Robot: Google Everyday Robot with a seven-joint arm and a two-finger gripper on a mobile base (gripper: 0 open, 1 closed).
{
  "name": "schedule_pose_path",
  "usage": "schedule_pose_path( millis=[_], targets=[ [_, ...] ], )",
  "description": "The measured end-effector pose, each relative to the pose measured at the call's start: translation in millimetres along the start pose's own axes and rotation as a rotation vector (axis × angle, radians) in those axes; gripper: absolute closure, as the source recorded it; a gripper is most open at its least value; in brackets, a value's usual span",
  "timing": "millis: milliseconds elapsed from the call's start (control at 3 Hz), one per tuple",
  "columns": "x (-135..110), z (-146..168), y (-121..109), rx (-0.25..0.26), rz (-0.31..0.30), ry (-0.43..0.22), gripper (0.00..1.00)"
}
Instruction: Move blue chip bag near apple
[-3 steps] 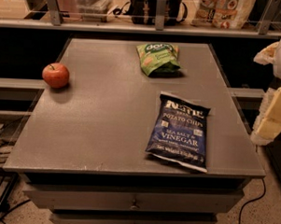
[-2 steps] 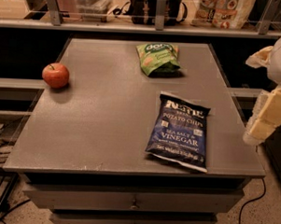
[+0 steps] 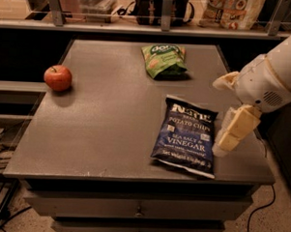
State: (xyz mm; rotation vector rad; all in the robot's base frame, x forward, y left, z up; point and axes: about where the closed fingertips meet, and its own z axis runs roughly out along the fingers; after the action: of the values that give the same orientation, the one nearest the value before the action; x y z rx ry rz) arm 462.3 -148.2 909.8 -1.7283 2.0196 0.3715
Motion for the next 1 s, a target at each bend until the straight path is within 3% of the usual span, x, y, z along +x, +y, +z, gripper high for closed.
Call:
schedule_pose_path(
  millis=[333,1000],
  targets=[
    [-8,34,-5,-0.059,0.002,-0.065,0.0],
    [2,95,-22,-0.13,0.038,-0.026,0.0]
  ],
)
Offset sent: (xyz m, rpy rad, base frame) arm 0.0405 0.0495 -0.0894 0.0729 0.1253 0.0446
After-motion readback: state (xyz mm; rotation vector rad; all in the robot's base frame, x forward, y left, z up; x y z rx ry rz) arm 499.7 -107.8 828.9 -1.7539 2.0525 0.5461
